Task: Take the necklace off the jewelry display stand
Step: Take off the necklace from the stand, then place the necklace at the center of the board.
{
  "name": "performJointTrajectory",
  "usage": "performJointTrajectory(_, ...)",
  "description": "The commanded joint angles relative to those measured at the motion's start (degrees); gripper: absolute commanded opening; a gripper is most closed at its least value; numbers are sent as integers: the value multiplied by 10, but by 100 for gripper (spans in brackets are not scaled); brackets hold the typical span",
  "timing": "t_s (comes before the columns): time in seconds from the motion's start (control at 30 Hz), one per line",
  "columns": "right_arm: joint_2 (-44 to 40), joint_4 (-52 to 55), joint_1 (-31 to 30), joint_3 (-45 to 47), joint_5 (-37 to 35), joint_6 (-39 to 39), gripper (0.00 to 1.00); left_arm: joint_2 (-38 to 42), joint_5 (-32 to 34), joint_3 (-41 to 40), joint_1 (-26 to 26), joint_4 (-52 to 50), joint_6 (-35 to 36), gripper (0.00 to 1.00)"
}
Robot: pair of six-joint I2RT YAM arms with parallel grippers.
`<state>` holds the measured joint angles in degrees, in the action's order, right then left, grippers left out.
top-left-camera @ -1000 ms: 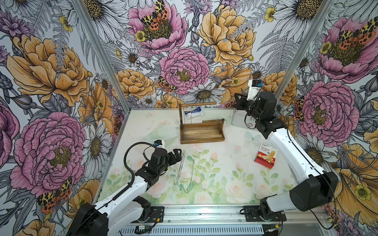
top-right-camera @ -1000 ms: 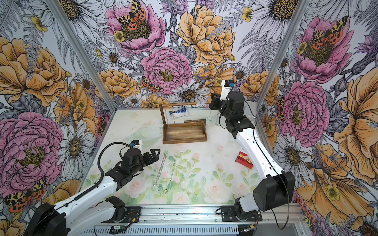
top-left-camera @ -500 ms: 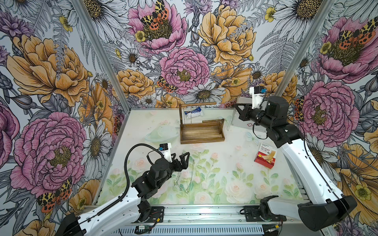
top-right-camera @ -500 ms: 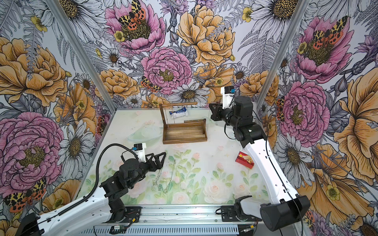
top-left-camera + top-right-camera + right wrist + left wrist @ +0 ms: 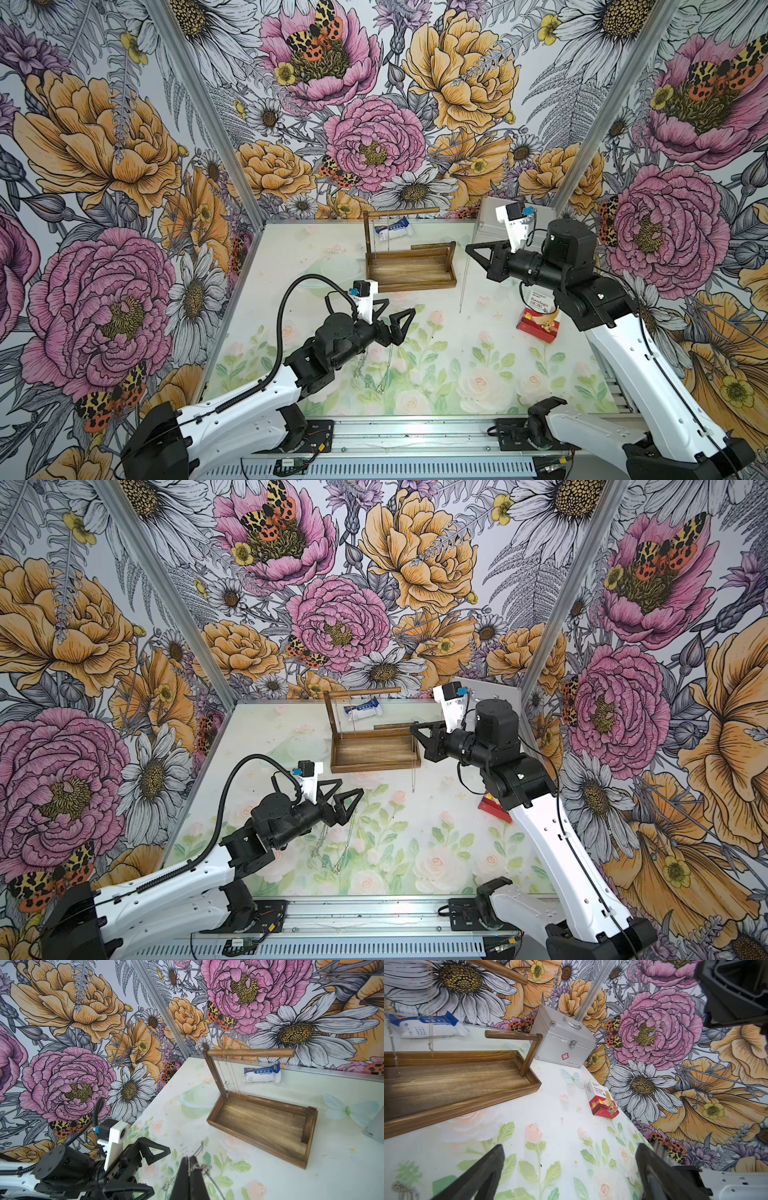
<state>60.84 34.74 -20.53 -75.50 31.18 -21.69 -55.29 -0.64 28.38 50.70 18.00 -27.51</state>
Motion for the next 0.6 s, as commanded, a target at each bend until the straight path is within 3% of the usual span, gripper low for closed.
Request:
performJointTrajectory(0.0,-20,20,-12,12,26,7,0,-37,-92,30,5,59,27,99)
performJointTrajectory(0.57,-49,30,-57,57,69,11,0,-205,-273,148,-13,95,53,92)
